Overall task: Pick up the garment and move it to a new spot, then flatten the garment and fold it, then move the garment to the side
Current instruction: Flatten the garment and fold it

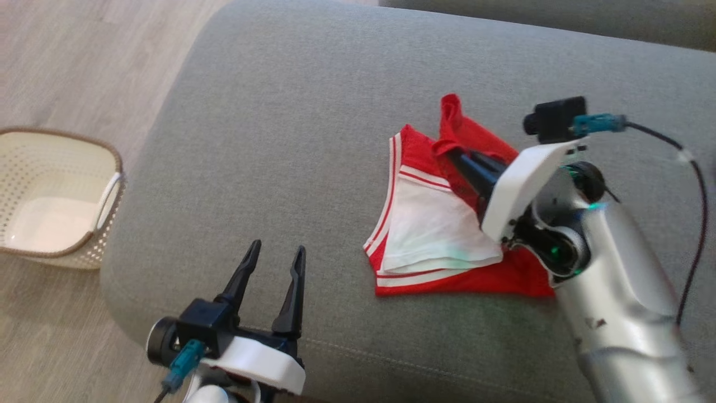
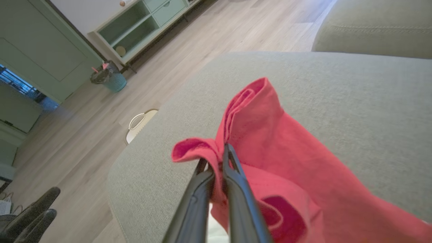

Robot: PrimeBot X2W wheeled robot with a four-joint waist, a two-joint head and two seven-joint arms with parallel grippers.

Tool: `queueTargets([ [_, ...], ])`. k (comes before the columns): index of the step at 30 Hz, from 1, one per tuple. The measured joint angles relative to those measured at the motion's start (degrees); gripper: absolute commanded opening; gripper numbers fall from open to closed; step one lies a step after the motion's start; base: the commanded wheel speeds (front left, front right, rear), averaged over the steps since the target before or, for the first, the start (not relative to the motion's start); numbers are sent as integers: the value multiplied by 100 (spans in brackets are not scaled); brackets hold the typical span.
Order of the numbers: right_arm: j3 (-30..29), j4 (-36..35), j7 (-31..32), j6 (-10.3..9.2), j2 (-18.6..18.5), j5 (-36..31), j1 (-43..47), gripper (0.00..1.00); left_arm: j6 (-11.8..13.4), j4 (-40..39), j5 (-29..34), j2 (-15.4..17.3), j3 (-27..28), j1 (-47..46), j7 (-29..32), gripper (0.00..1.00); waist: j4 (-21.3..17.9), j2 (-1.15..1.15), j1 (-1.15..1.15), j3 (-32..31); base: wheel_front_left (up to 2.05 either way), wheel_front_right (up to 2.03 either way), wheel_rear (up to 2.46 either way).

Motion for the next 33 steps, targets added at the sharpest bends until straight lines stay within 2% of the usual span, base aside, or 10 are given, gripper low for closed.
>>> queueTargets([
  [2,265,509,-176,0,-12,9,-200,0,-16,18,0,-23,-24,0,0,100,96,0,0,1,0,0,0],
  [8,717,1348,-464,0,-35,237,-490,0,-20,48,0,-56,-45,-1,0,100,227,0,0,18,0,0,0],
  [9,768,1461,-523,0,-34,311,-523,6,-20,51,0,-58,-44,-1,0,100,235,0,0,20,0,0,0],
  [11,855,1704,-650,0,-37,477,-608,23,-20,55,0,-60,-41,-2,0,100,239,0,0,22,0,0,0],
  [12,890,1803,-726,0,-40,584,-642,42,-19,55,0,-63,-40,-2,0,100,236,0,0,21,0,0,0],
  [13,944,1916,-797,0,-41,675,-689,98,-19,56,0,-65,-38,-2,0,100,228,0,0,18,0,0,0],
  [19,1268,2243,-1137,0,-44,1178,-991,100,-19,79,0,-91,-34,-2,0,100,141,0,0,-15,0,0,0],
  [22,1239,2235,-1221,0,-43,1169,-1154,100,-16,75,1,-83,2,-1,0,100,68,0,0,-28,0,0,0],
  [28,633,1950,-1383,0,-167,-13,-1273,100,-10,-19,9,-70,74,38,0,100,-82,0,0,-26,0,0,0],
  [33,866,1346,-1390,0,-558,-492,-804,100,-13,-59,66,-70,74,68,0,100,-108,0,0,-17,0,0,0],
])
